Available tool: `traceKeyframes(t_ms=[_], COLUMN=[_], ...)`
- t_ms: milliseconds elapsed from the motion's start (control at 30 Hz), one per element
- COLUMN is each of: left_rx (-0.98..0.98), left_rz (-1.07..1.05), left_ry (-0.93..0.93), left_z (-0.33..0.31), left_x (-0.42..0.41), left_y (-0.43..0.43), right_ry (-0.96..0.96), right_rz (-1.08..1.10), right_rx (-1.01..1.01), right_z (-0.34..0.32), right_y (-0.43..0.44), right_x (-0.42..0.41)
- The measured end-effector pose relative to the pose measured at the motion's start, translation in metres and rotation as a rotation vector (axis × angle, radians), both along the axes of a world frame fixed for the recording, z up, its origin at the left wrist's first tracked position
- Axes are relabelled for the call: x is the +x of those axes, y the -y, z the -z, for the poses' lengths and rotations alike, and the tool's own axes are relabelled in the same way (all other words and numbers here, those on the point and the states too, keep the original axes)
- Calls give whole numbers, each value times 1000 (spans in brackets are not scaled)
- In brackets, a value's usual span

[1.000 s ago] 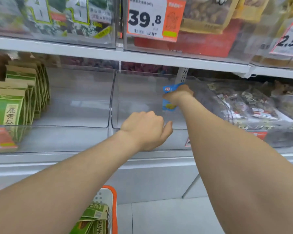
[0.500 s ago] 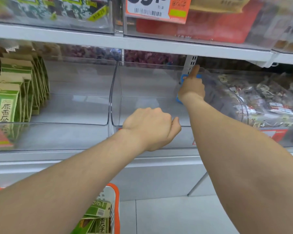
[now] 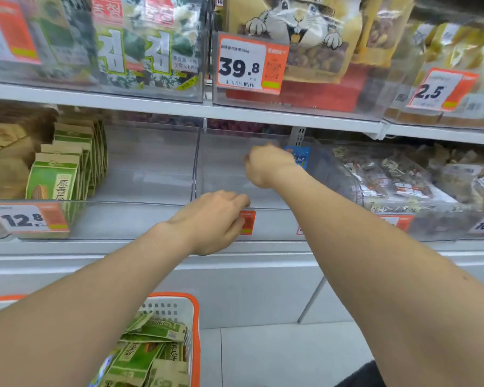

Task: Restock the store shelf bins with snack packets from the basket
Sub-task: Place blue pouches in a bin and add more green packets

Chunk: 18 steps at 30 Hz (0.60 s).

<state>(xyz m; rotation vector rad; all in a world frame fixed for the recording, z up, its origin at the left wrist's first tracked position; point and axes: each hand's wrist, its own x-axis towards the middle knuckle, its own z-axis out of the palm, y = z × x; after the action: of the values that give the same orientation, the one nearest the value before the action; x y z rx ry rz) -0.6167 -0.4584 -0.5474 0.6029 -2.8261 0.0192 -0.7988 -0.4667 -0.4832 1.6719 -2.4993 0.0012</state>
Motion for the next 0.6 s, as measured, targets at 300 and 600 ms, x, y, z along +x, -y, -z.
traceKeyframes(t_ms=[300, 600], left_rx=[-443, -153], left_rz=[1, -250], left_ry=[46, 446], left_z=[5, 29], left_x=[113, 176], left_y=[-27, -51], right_ry=[-56, -138], right_rz=[-262, -547], right_rx=[-314, -15], right_z=[-13, 43], right_y=[-80, -85], right_x=[125, 222])
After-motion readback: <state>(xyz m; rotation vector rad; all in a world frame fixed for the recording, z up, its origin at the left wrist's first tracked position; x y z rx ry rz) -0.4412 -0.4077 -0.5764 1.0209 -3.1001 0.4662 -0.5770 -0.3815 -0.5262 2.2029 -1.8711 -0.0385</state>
